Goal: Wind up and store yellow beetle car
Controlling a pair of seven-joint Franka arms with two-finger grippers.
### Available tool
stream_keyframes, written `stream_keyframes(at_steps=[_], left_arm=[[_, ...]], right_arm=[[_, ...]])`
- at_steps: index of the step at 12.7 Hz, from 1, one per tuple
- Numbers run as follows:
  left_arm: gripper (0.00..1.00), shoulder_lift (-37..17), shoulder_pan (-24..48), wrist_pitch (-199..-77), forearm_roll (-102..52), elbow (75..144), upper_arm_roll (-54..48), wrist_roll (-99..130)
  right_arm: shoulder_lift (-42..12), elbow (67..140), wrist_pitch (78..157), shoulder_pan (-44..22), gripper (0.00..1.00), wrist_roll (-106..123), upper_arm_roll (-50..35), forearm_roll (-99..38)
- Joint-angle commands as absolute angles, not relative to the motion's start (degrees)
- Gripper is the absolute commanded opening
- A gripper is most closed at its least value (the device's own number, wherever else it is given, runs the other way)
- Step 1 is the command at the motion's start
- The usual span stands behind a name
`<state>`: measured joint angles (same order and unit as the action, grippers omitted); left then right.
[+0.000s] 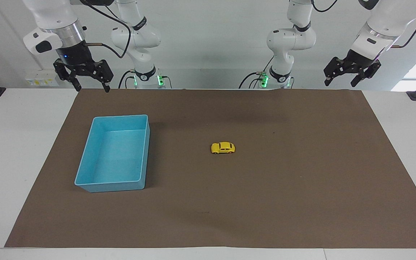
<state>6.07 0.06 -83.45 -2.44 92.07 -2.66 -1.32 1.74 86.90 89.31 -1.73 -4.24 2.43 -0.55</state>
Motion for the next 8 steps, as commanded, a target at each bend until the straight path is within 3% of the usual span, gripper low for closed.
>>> stream_keyframes(at_steps=[1, 8], left_arm=[[1.0, 6.86, -0.44, -83.76, -2.9, 92.99, -2.81, -2.46], [1.0, 6.86, -0.7, -84.02, -2.9, 93.16, -2.81, -2.37]], right_arm=[[2.46, 87.01, 88.68, -0.7, 1.0, -2.9, 1.76, -1.05], [2.46, 87.01, 88.51, -0.7, 1.0, -2.72, 1.84, -1.14]])
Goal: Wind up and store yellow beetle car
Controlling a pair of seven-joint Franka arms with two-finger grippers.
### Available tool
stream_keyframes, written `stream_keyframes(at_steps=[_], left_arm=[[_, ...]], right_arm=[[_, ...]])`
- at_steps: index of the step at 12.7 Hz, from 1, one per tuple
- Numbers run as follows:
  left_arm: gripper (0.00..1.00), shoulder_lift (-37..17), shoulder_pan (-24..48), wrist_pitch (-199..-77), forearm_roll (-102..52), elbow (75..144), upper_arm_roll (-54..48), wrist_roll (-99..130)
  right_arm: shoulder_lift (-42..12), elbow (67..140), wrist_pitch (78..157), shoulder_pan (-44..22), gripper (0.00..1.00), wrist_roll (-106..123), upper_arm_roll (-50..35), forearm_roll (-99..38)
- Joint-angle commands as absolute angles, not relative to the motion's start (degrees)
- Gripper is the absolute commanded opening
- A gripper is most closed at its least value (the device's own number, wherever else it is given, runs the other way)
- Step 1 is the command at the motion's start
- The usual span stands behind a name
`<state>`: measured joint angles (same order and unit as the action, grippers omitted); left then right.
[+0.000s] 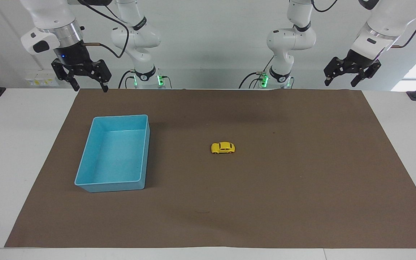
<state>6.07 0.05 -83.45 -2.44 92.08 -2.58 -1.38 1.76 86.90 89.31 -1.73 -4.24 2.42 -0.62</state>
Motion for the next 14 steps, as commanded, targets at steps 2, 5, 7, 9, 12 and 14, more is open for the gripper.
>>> stream_keyframes(at_steps=[2, 5, 7, 9, 12, 14], left_arm=[[1.0, 6.59, -0.18, -84.72, -2.9, 94.04, -2.9, -1.94], [1.0, 6.07, 0.17, -86.22, -2.9, 95.45, -2.9, -1.67], [1.0, 5.89, 0.88, -87.97, -2.9, 97.02, -2.9, -1.5], [1.0, 5.71, 2.28, -90.51, -2.9, 99.39, -2.9, 1.3], [1.0, 5.28, 3.6, -94.91, -2.9, 102.12, -2.99, 6.4], [1.0, 4.48, 5.18, -96.23, -2.99, 102.3, -3.08, 9.91]], right_arm=[[2.46, 87.01, 88.51, -0.7, 1.0, -2.72, 1.85, -1.14], [2.46, 87.01, 88.51, -0.7, 1.0, -2.72, 1.85, -1.14], [2.46, 87.01, 88.51, -0.7, 1.0, -2.72, 1.85, -1.14], [2.46, 87.1, 88.51, -0.7, 1.0, -2.72, 1.85, -1.14], [2.46, 87.01, 88.51, -0.7, 1.0, -2.72, 1.85, -1.14], [2.46, 87.01, 88.51, -0.7, 1.0, -2.72, 1.85, -1.14]])
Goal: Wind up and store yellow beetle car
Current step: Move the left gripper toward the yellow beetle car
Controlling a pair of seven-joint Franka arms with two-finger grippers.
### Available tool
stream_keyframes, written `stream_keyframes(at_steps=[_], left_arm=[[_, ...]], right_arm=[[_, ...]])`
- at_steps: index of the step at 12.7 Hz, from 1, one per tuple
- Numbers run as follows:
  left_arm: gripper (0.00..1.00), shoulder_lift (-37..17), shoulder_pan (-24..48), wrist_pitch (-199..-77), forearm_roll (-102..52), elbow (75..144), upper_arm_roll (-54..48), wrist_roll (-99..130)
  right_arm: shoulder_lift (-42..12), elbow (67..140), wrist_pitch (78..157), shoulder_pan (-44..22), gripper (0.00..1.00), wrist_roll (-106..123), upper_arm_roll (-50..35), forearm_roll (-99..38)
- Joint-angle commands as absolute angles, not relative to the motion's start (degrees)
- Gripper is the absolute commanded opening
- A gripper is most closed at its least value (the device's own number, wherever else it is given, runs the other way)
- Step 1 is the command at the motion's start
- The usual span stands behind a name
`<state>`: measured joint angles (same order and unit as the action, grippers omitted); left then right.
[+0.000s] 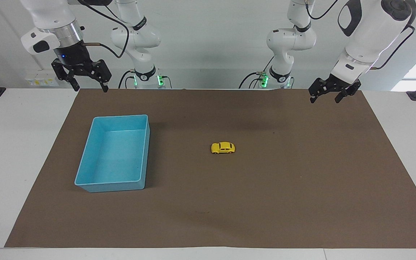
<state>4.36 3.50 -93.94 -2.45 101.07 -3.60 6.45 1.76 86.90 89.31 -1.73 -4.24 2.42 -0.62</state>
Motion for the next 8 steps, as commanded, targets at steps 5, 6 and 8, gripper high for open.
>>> stream_keyframes(at_steps=[5, 6, 8], left_arm=[[1.0, 2.37, 8.52, -100.54, -3.34, 103.27, -3.08, 23.97], [1.0, 2.29, 8.61, -101.16, -3.6, 103.45, -3.08, 25.56], [1.0, 0.98, 10.28, -102.38, -3.69, 103.62, -3.08, 29.77]], right_arm=[[2.46, 87.1, 88.51, -0.7, 1.0, -2.72, 1.85, -1.14], [2.46, 87.1, 88.51, -0.7, 1.0, -2.72, 1.85, -1.14], [2.46, 87.1, 88.51, -0.7, 1.0, -2.72, 1.93, -1.14]])
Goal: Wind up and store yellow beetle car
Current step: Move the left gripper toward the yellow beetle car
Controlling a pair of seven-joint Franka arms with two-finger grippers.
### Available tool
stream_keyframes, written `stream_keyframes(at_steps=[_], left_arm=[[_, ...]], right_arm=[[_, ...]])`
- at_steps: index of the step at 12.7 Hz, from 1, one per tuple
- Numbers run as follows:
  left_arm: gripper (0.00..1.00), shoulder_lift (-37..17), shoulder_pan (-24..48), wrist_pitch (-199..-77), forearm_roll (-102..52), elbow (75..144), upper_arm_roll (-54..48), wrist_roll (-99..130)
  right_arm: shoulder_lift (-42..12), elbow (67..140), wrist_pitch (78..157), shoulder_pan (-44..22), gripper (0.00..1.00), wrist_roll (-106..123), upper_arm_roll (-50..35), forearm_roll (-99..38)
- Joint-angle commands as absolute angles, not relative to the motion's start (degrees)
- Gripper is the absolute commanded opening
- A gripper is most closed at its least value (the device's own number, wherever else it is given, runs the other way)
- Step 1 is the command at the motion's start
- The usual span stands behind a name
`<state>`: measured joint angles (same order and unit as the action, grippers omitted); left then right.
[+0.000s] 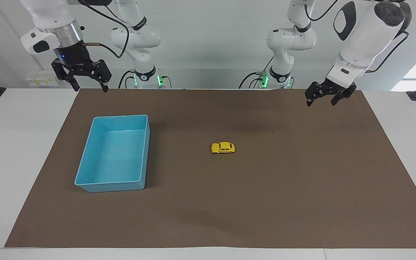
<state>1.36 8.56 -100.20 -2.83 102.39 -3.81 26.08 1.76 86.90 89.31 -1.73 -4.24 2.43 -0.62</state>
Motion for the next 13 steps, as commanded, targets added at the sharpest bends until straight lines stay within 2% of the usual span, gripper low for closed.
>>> stream_keyframes(at_steps=[1, 8, 11, 13], left_arm=[[1.0, 0.1, 11.41, -103.09, -3.69, 103.62, -3.08, 34.15], [1.0, -3.43, 16.34, -108.89, -3.87, 103.62, -3.08, 68.69], [1.0, -4.65, 19.49, -113.97, -6.06, 103.89, -3.08, 92.29], [1.0, -7.81, 22.22, -116.8, -6.06, 103.62, -3.08, 102.79]], right_arm=[[2.46, 87.01, 88.51, -0.7, 1.0, -2.72, 1.93, -1.14], [2.46, 87.1, 88.51, -0.7, 1.0, -2.72, 1.93, -1.14], [2.46, 87.01, 88.51, -0.7, 1.0, -2.72, 1.93, -1.14], [2.46, 87.01, 88.51, -0.7, 1.0, -2.72, 1.93, -1.14]])
